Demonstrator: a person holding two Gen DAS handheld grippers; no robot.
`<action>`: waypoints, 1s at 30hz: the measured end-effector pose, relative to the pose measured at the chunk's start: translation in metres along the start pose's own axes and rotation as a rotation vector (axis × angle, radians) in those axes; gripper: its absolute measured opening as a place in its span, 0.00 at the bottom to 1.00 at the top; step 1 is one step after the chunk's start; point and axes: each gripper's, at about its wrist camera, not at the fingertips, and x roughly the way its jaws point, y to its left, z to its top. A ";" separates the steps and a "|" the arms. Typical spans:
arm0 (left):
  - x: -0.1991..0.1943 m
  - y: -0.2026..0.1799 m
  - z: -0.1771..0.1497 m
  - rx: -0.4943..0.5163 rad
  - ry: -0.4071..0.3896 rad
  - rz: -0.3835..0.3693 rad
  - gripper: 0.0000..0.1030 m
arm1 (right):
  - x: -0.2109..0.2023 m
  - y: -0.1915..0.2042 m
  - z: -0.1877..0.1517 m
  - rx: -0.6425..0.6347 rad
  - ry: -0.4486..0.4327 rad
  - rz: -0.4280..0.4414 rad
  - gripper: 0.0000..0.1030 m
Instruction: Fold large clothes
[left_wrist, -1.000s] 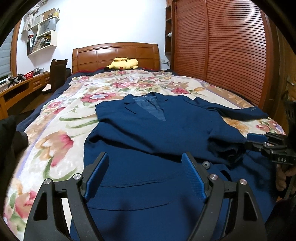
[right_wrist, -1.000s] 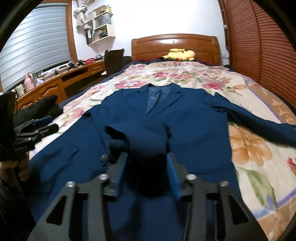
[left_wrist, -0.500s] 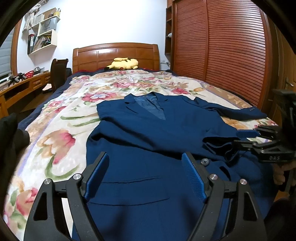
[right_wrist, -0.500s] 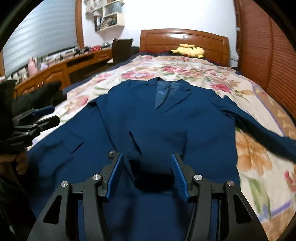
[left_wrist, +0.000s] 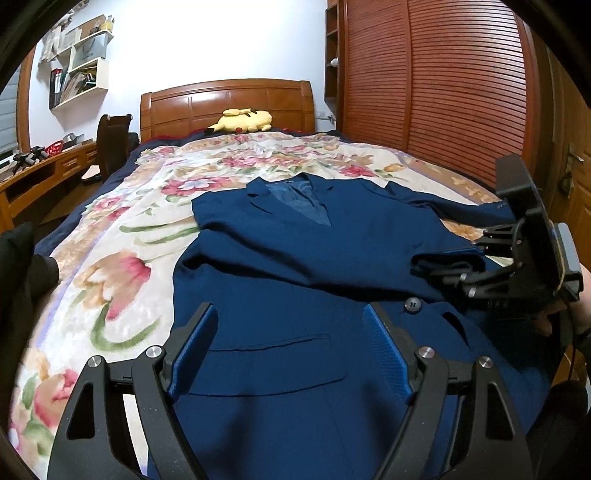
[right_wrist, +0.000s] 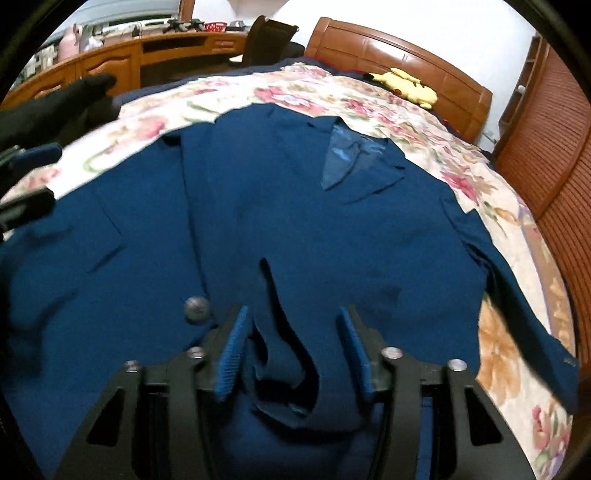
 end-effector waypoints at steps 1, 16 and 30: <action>0.000 0.000 0.000 0.001 -0.001 -0.002 0.79 | -0.002 -0.005 -0.002 0.029 -0.011 0.005 0.29; -0.001 -0.020 0.009 -0.002 -0.028 -0.071 0.79 | -0.055 -0.035 -0.048 0.277 -0.156 -0.082 0.15; 0.004 -0.041 0.012 0.019 -0.040 -0.105 0.79 | -0.063 -0.038 -0.043 0.318 -0.146 -0.162 0.36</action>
